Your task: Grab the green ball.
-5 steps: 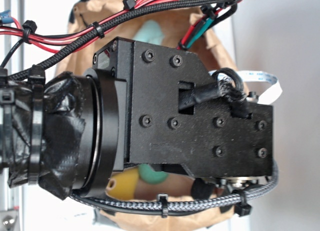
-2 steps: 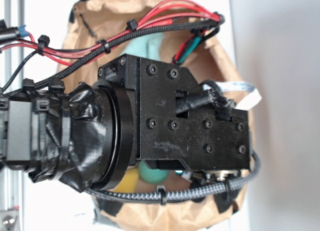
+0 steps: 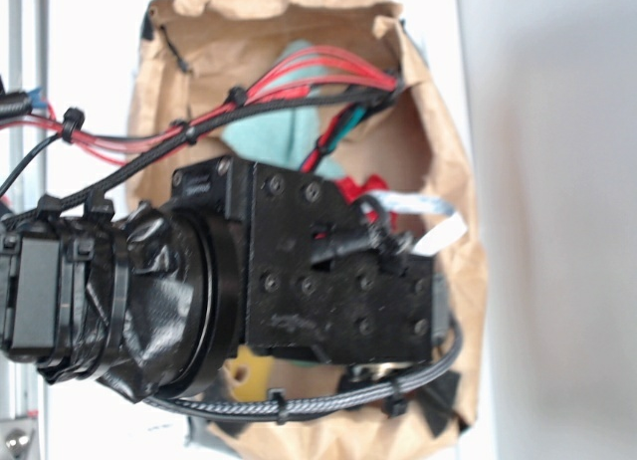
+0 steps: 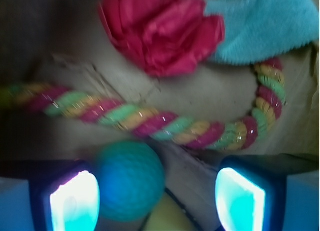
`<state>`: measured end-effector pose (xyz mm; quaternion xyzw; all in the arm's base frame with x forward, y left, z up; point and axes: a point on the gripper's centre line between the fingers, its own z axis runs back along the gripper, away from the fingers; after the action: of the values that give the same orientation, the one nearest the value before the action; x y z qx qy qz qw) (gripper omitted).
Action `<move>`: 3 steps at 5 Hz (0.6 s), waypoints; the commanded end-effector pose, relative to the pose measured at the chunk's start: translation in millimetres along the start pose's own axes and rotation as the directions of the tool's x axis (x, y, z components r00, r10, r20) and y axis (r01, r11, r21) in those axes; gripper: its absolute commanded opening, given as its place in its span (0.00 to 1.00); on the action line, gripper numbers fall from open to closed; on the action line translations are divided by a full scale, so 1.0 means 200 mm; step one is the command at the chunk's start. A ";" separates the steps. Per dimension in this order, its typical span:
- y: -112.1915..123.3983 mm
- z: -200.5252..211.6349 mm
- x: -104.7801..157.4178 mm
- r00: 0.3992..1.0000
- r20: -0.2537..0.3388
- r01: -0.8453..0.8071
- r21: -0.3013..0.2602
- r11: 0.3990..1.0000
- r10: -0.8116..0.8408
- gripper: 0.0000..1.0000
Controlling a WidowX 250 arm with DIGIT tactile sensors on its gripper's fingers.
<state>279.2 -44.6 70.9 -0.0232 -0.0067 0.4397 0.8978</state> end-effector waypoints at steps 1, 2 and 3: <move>0.01 -0.02 -0.07 0.998 0.029 0.048 0.010 0.999 -0.049 1.00; 0.02 0.00 -0.12 0.997 -0.010 0.070 -0.008 0.998 -0.070 1.00; -0.01 0.07 -0.13 0.997 -0.053 0.054 -0.050 0.997 -0.056 1.00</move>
<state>259.7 -67.7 65.1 -0.0366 0.0386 0.4190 0.9064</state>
